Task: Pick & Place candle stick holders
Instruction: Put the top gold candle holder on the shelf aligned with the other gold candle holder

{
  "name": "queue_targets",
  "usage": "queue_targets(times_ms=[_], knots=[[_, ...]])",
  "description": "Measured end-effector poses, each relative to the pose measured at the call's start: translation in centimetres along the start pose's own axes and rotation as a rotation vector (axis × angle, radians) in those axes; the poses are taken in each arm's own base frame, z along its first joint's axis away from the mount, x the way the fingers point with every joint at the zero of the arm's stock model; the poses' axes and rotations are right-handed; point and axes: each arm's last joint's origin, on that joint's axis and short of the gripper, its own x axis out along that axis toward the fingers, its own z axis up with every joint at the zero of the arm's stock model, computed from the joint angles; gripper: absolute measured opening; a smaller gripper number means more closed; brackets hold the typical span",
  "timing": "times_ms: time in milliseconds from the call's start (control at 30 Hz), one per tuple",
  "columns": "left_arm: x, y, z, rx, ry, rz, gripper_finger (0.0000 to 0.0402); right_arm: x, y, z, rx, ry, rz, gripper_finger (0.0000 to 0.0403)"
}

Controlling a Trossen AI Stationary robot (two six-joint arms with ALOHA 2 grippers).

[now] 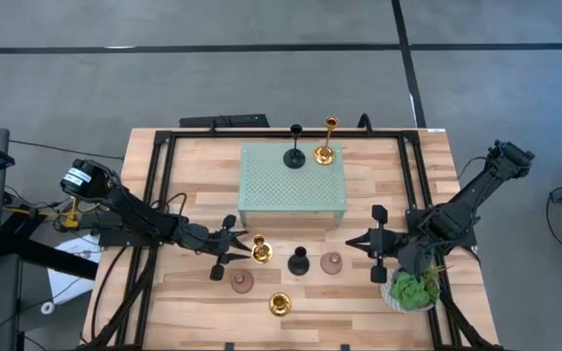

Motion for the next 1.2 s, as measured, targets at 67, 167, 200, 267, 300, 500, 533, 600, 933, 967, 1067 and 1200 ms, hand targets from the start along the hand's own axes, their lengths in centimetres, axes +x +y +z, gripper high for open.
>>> queue_targets(times_ms=[67,167,200,267,300,500,533,600,933,967,1067,1200], knots=[[0.0,-0.1,0.0,-0.005,-0.005,0.004,0.0081,0.0,0.0,0.0,0.0,0.0,0.0,0.0],[0.0,-0.1,0.1,-0.063,-0.009,0.003,0.0081,0.0,0.0,0.0,0.0,0.0,0.0,0.0],[0.0,-0.1,0.1,-0.079,-0.008,0.003,0.0081,0.0,0.0,0.0,0.0,0.0,0.0,0.0],[0.0,-0.1,0.1,-0.096,-0.009,0.003,0.008,0.0,0.0,0.0,0.0,0.0,0.0,0.0],[0.0,-0.1,0.1,-0.1,-0.008,0.003,0.008,0.0,0.0,0.0,0.0,0.0,0.0,0.0],[0.1,0.2,0.0,-0.101,-0.009,0.053,0.008,0.0,0.0,0.0,0.001,0.001,0.0,0.0],[0.1,0.2,-0.1,-0.1,-0.005,0.066,0.008,0.0,0.0,0.0,0.001,0.001,0.0,0.0],[0.2,0.2,-0.3,-0.107,0.004,0.071,0.008,0.0,0.0,0.0,0.001,0.001,0.001,0.0],[3.5,-0.6,-0.1,-0.147,0.042,0.098,0.008,0.0,0.0,-0.1,-0.002,0.005,0.002,0.0],[3.9,-0.7,0.0,-0.146,0.043,0.111,0.008,0.0,0.0,-0.1,-0.004,0.006,0.003,0.0],[4.8,-0.8,0.0,-0.158,0.047,0.142,0.008,-0.1,0.1,-0.2,-0.014,0.012,0.007,0.0],[5.3,-0.9,0.0,-0.168,0.05,0.151,0.008,-0.4,0.4,-0.3,-0.025,0.01,0.027,0.0]])
